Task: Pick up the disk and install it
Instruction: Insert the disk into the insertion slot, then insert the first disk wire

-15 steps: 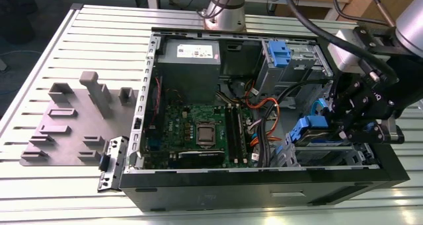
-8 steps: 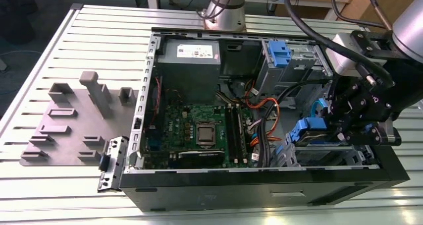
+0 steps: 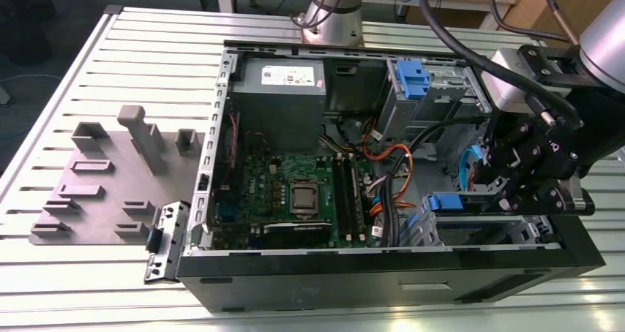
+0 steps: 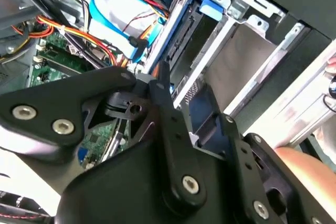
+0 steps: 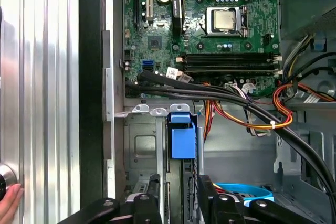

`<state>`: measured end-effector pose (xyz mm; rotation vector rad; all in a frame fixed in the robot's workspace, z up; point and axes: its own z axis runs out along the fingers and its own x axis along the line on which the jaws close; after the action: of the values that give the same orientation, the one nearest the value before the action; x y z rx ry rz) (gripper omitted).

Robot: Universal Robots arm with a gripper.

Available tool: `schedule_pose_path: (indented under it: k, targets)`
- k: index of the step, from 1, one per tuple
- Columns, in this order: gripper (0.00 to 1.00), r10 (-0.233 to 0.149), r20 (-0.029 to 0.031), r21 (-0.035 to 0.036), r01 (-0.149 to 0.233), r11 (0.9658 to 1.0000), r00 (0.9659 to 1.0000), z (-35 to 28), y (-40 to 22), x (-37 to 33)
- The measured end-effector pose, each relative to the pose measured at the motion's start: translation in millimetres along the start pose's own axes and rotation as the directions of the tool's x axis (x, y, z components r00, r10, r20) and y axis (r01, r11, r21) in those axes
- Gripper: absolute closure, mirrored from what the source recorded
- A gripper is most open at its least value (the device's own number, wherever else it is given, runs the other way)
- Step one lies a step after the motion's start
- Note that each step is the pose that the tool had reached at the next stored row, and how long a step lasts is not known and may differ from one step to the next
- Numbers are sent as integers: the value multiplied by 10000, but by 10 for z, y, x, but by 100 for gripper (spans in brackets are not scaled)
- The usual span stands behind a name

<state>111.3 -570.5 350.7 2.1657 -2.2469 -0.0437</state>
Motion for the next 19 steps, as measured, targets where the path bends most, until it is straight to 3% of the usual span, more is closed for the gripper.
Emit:
schedule_pose_path:
  k: [5, 19]
  targets:
    - [58, -17, 95, 105, 16, 9999, 10000, 27, 3, -3]
    - [58, -18, 95, 108, 17, 9999, 10000, 27, 3, -4]
